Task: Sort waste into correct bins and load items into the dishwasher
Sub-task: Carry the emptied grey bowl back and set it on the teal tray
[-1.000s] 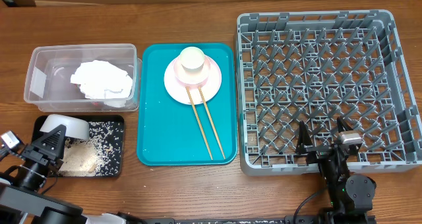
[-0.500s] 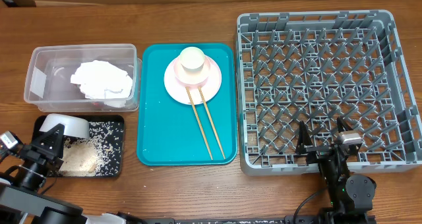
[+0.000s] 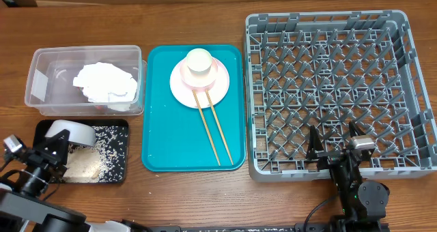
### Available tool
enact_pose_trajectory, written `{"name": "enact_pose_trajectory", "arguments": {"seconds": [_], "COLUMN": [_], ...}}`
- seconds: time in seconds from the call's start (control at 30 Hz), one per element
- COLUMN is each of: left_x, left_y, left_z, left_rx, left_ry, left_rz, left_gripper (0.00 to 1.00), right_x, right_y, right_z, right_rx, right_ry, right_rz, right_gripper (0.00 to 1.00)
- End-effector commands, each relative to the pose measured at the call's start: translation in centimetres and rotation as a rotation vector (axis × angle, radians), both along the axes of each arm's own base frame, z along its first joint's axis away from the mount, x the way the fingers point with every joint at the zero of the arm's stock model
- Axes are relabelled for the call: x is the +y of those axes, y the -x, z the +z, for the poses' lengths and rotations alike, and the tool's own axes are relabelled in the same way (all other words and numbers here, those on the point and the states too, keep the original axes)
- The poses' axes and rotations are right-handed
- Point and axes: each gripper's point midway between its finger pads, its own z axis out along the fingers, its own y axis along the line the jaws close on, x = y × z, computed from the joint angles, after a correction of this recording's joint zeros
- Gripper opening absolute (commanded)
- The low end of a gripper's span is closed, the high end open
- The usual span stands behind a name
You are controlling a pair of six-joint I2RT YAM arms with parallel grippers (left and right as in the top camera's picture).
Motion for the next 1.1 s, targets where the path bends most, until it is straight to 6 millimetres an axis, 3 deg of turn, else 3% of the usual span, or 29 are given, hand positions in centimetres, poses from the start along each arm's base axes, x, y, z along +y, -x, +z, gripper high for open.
{"name": "enact_pose_trajectory", "arguments": {"seconds": [0.0, 0.3, 0.5, 0.67, 1.07], "left_x": [-0.9, -4.7, -8.7, -11.5, -18.3], "left_y": [-0.6, -4.0, -5.8, -7.2, -6.4], "left_z": [0.5, 3.4, 3.0, 2.3, 1.0], "left_rx": [0.041, 0.127, 0.276, 0.407, 0.607], "left_ry": [-0.025, -0.144, -0.267, -0.368, -0.779], "left_rz": [-0.058, -0.307, -0.494, -0.546, -0.63], "left_gripper": [0.04, 0.04, 0.04, 0.04, 0.04], "right_x": [-0.1, -0.1, -0.1, -0.1, -0.1], "right_y": [0.0, 0.0, 0.0, 0.0, 0.0], "right_z": [-0.2, -0.2, -0.2, -0.2, -0.2], "right_rx": [-0.003, -0.003, -0.003, -0.003, -0.003], "right_ry": [0.004, 0.004, 0.004, 0.004, 0.004], "right_rz": [-0.004, -0.004, -0.004, -0.004, -0.004], "right_gripper": [1.0, 1.0, 1.0, 1.0, 1.0]}}
